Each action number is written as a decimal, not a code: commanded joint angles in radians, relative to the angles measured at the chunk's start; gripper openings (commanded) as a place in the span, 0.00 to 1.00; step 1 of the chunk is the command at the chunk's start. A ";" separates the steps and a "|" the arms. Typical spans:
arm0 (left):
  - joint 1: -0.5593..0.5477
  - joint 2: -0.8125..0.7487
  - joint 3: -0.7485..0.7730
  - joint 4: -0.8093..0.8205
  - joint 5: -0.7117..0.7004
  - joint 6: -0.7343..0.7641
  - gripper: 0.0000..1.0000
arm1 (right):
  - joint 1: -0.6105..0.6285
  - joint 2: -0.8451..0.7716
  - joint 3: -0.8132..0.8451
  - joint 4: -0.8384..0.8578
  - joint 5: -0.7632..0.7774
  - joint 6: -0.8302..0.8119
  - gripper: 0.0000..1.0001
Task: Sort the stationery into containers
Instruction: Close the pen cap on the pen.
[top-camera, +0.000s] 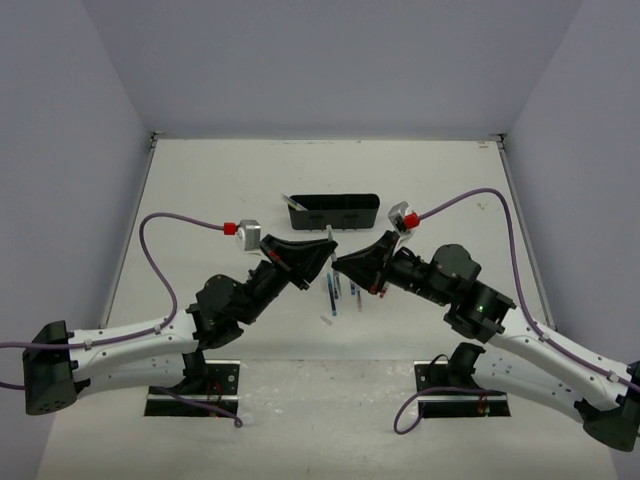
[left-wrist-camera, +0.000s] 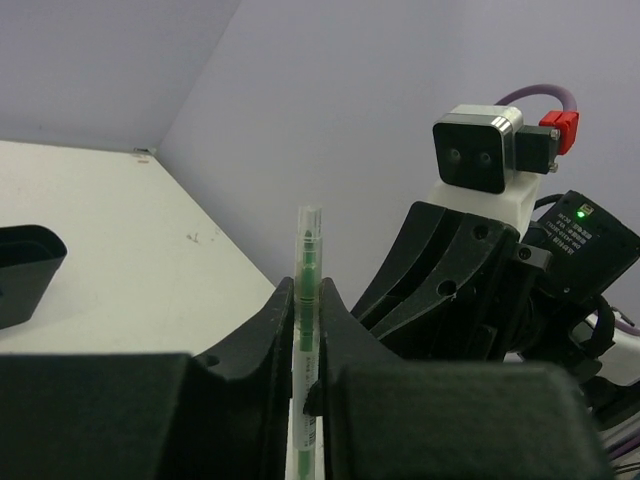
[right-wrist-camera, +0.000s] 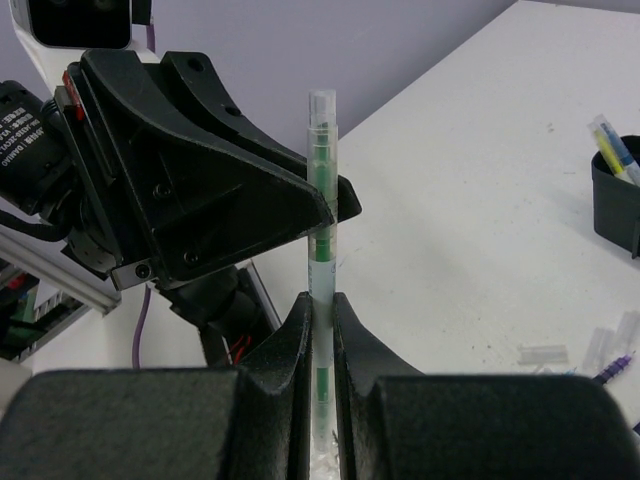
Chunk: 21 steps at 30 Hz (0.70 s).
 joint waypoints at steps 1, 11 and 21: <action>-0.001 0.010 0.040 -0.005 0.064 0.038 0.00 | 0.003 0.006 0.039 0.059 -0.011 -0.023 0.00; -0.001 -0.018 0.034 0.048 0.112 0.064 0.00 | 0.003 0.081 0.056 0.067 -0.082 -0.035 0.39; -0.001 -0.039 0.078 -0.041 0.080 0.101 0.35 | 0.003 0.056 0.039 0.085 -0.097 -0.040 0.00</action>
